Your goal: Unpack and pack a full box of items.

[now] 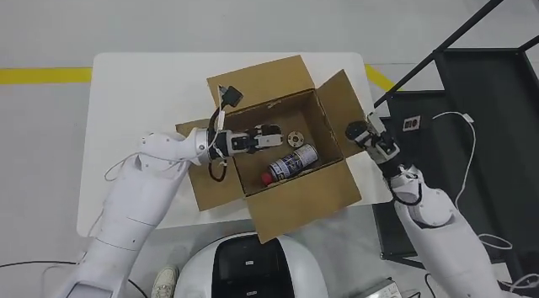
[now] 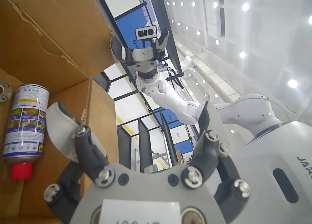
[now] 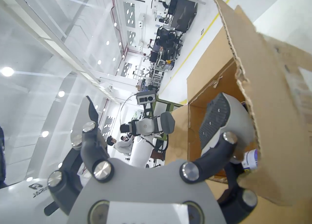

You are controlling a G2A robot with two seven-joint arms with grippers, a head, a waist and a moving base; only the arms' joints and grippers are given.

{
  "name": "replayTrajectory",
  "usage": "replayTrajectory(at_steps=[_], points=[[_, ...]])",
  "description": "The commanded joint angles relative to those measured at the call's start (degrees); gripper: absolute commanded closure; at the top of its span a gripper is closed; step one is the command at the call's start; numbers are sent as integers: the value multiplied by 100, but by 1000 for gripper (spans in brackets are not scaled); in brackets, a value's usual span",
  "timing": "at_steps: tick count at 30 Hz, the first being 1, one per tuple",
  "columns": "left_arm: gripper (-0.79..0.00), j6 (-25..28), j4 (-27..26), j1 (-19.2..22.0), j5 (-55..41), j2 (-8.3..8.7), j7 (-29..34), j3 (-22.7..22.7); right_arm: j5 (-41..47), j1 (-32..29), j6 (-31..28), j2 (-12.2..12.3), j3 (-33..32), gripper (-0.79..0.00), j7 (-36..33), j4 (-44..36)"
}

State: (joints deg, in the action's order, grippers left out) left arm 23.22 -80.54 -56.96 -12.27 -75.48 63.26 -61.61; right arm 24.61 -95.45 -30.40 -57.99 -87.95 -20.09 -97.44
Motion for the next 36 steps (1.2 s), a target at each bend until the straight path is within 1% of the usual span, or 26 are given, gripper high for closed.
replayTrajectory(at_steps=[1,4,6,11,16,25,28,31,36], points=[[-785,-6,-64,-55,1,32,32,-69,-437,112,245,-22,33,-785,393,69],[-785,-21,-165,-140,27,81,80,-174,-1046,208,650,-57,97,-785,923,103],[-785,-27,-236,-195,27,112,98,-246,-1334,252,933,-77,164,-785,1119,133],[-785,12,-403,-330,-23,186,117,-438,-1910,403,1725,-105,291,-785,1241,215],[-785,103,-517,-443,-106,253,-46,-688,-2126,497,2137,-120,376,-785,1002,323],[-785,389,-745,-744,-15,384,-935,-1448,-2551,570,2623,-137,529,-785,551,352],[-785,411,-803,-860,-81,425,-1056,-1651,-2686,541,2725,-144,564,-785,484,306],[-785,442,-842,-960,-133,464,-1135,-1828,-2651,452,2704,-154,593,-785,390,207],[-785,436,-846,-1064,-197,514,-1265,-2040,-2696,349,2735,-176,721,-785,230,6]])
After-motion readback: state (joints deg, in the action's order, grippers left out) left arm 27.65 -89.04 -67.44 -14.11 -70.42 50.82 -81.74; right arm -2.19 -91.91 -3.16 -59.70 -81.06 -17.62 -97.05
